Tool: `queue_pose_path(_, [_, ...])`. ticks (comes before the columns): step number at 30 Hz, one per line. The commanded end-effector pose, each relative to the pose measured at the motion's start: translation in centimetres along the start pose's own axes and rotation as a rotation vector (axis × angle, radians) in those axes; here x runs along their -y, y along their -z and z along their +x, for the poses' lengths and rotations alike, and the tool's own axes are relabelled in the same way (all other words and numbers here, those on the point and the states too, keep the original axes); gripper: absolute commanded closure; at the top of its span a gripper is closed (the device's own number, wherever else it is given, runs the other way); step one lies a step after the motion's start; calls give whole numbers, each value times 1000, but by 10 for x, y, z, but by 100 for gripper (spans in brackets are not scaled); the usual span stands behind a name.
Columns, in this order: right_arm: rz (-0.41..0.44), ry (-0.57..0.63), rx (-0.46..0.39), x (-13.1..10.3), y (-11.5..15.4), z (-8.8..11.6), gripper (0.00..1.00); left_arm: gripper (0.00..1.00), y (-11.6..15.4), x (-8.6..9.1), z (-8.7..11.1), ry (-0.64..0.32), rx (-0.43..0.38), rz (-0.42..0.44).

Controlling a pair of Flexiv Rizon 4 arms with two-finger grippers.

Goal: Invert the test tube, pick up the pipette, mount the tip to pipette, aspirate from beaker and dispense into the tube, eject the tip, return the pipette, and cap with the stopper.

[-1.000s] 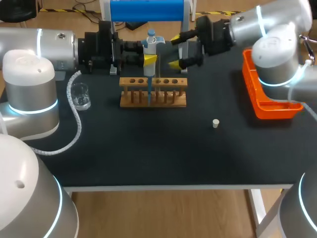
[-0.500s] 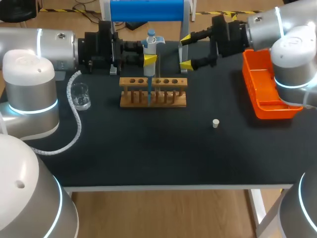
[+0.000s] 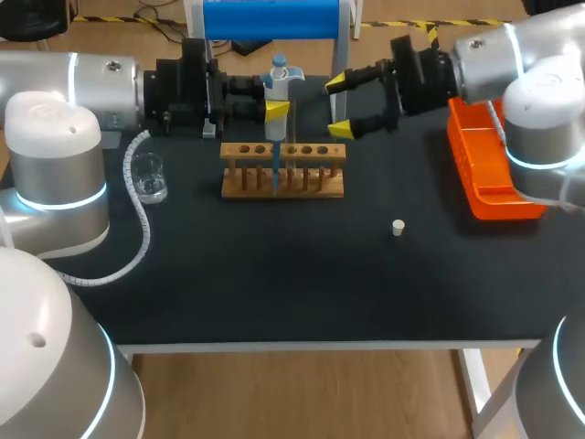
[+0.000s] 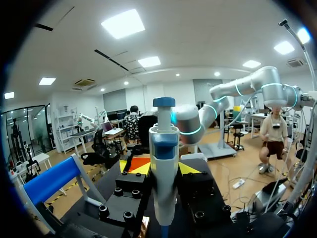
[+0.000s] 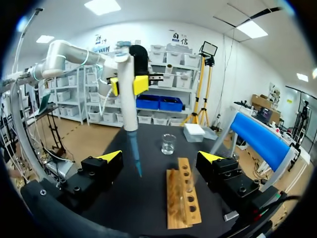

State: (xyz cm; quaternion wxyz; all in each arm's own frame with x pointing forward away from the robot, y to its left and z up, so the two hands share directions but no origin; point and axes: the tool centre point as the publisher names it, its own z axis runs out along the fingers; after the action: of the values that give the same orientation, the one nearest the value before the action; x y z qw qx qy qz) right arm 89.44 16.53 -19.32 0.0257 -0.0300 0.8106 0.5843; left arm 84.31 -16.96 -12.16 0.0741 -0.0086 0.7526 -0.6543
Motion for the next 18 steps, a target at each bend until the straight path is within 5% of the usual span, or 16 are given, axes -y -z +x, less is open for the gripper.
queue_pose_path(1, [-62,9,7,0,16,25,0,100,0,0,0,-1,-1,2])
queue_pose_path(8, [-174,34,-15,-15,22,47,0,100,0,0,0,-1,-1,2])
queue_pose_path(18, [-242,12,22,-27,-3,58,0,100,0,0,0,-1,-1,2])
